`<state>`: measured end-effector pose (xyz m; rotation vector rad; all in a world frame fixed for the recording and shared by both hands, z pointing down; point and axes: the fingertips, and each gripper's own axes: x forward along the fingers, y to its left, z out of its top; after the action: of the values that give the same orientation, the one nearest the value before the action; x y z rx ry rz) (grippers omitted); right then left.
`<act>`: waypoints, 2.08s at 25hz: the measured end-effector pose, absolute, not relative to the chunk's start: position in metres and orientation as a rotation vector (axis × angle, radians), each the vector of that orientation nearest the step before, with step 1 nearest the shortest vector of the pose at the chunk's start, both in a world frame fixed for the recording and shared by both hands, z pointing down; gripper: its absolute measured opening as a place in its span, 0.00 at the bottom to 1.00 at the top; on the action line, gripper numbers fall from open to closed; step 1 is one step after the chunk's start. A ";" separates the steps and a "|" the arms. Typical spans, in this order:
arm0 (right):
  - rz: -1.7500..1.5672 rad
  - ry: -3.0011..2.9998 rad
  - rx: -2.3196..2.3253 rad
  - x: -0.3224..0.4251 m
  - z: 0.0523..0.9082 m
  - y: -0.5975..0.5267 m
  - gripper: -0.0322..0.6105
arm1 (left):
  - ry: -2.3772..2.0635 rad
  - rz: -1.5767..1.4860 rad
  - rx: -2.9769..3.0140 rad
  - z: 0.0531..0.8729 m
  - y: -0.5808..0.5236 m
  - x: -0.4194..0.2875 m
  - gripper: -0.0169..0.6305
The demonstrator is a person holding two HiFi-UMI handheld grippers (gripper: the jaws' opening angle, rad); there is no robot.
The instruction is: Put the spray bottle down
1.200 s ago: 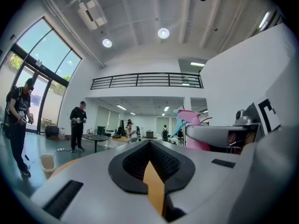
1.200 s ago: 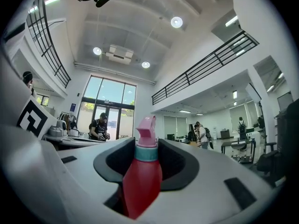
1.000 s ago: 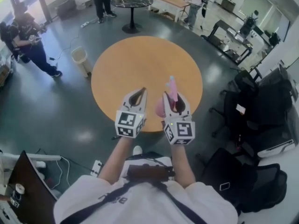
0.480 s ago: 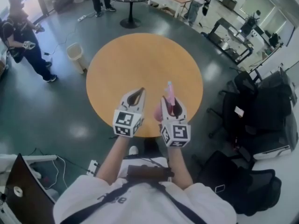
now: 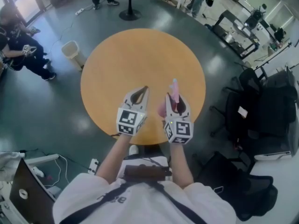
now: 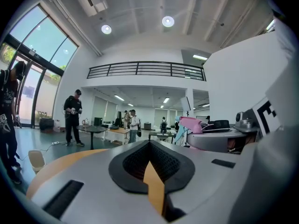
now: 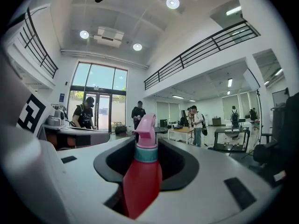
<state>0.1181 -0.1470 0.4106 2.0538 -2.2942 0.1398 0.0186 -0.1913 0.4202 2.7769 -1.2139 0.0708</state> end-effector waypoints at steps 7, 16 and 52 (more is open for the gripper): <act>0.158 -2.314 2.017 0.143 0.426 -0.217 0.32 | -1.211 0.130 2.743 0.437 -0.248 0.044 0.04; 0.156 -2.315 1.961 0.166 0.457 -0.316 0.32 | -1.279 0.174 2.674 0.466 -0.326 0.063 0.04; 0.062 -2.342 1.923 0.161 0.565 -0.497 0.32 | -1.313 0.401 2.461 0.572 -0.388 0.050 0.04</act>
<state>0.1611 -0.4971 0.5654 1.9233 -2.3419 0.0622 0.0496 -0.3883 0.5721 2.4610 -1.3127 0.4014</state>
